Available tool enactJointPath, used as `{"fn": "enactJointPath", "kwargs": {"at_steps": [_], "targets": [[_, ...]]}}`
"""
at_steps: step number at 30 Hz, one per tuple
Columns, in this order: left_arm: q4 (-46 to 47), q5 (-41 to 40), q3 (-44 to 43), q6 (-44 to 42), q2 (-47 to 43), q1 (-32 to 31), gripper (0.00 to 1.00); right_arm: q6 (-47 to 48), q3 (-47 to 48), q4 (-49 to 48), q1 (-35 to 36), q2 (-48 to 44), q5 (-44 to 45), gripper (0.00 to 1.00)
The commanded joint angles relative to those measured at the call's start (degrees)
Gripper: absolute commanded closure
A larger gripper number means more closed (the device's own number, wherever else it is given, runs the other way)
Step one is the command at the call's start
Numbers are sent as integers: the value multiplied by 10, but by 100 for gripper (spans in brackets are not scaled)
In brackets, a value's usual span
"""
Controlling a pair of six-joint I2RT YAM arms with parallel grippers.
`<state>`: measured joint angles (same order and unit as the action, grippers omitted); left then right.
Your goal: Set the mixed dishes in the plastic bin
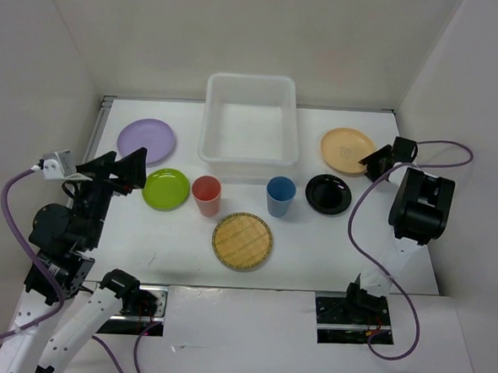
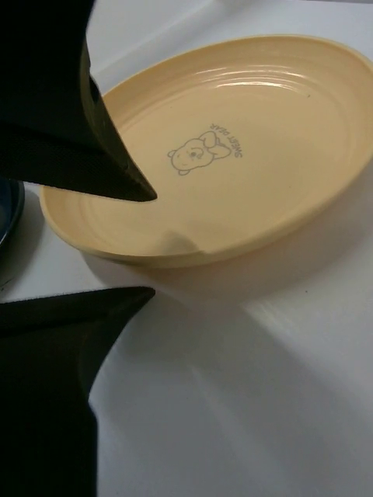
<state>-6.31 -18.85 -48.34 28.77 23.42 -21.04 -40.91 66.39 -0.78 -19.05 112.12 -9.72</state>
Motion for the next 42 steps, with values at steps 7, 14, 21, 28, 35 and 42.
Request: {"fn": "enactJointPath", "kwargs": {"at_steps": [7, 14, 21, 28, 35, 42], "targets": [[2, -14, -31, -10, 4, 3, 0, -12, 43, 1, 2, 37, 35, 66], [-20, -19, -41, -5, 4, 3, 0, -12, 72, 49, 2, 26, 65, 100], [-30, -7, -53, 7, 14, 3, 0, -17, 109, 120, 23, -80, 94, 100], [-42, 6, -58, 18, 20, 3, 0, -28, 153, 149, 93, -173, 131, 100], [-54, 23, -63, 23, 15, 3, 0, -23, 193, 145, 204, -196, 127, 100], [-66, 51, -69, 35, 15, 3, 0, -10, 330, 197, 357, -91, 176, 100]]}}
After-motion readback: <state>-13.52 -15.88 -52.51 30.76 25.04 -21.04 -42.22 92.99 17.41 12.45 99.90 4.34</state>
